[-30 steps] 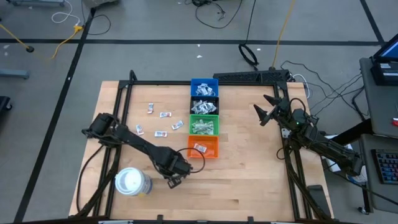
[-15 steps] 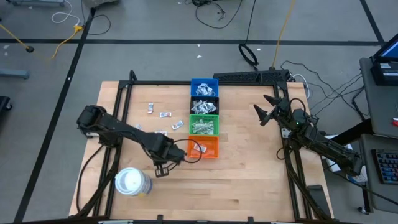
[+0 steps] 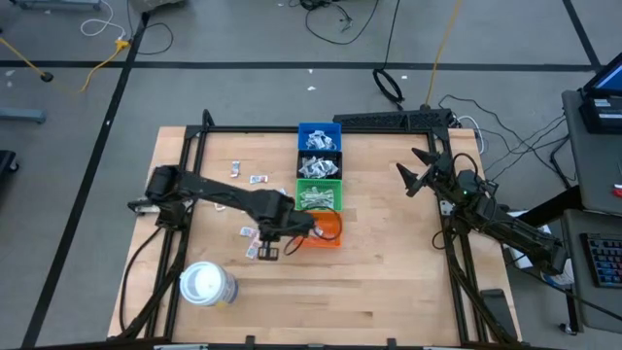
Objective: Pick & Place First Aid Supplies
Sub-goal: Put the orange ointment pack into the orange bin
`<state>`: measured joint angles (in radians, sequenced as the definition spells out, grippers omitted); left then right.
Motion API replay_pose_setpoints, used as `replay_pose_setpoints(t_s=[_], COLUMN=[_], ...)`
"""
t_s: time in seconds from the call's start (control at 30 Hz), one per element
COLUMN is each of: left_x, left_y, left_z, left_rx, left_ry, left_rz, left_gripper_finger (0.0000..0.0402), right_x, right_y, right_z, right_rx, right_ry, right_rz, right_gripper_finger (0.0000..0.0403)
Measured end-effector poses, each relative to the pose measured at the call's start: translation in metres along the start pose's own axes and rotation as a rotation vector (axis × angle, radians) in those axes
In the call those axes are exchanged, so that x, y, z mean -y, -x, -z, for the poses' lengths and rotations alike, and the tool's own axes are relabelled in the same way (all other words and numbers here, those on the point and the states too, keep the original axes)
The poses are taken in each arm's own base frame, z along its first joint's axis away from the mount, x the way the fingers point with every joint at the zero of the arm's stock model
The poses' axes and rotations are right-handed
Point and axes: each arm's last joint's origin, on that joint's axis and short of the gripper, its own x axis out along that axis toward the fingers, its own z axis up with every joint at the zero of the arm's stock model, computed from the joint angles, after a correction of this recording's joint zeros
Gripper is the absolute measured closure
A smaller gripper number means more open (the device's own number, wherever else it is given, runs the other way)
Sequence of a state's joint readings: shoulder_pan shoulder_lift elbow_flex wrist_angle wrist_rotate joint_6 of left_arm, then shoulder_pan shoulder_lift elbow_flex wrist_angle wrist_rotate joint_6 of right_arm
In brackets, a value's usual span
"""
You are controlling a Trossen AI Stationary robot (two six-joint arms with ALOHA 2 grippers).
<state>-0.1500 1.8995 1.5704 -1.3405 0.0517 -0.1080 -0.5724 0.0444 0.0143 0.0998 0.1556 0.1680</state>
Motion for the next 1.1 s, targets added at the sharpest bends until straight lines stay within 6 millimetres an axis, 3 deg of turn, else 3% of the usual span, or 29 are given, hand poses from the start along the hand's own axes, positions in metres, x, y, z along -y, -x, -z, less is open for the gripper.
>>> replay_pose_setpoints(t_s=[0.37,0.6,0.77,1.1], left_x=[-0.02,-0.033,-0.037,-0.039], left_y=[0.019,0.016,0.014,-0.01], left_z=[-0.056,-0.08,-0.086,-0.095], left_rx=[0.055,0.067,0.078,0.125], left_ry=[-0.022,-0.017,-0.017,0.02], left_rz=[0.029,0.032,0.027,-0.023], left_gripper_finger=[0.0401,0.0401,0.0401,0.0401], right_x=[0.0,0.0,0.0,0.0], right_y=[0.0,0.0,0.0,0.0], right_z=[0.0,0.0,0.0,0.0], right_rx=[0.001,0.0,0.0,0.0], right_ry=[0.0,0.0,0.0,0.0], right_rz=[0.0,0.0,0.0,-0.001], right_gripper_finger=[0.0009,0.0009,0.0009,0.0009])
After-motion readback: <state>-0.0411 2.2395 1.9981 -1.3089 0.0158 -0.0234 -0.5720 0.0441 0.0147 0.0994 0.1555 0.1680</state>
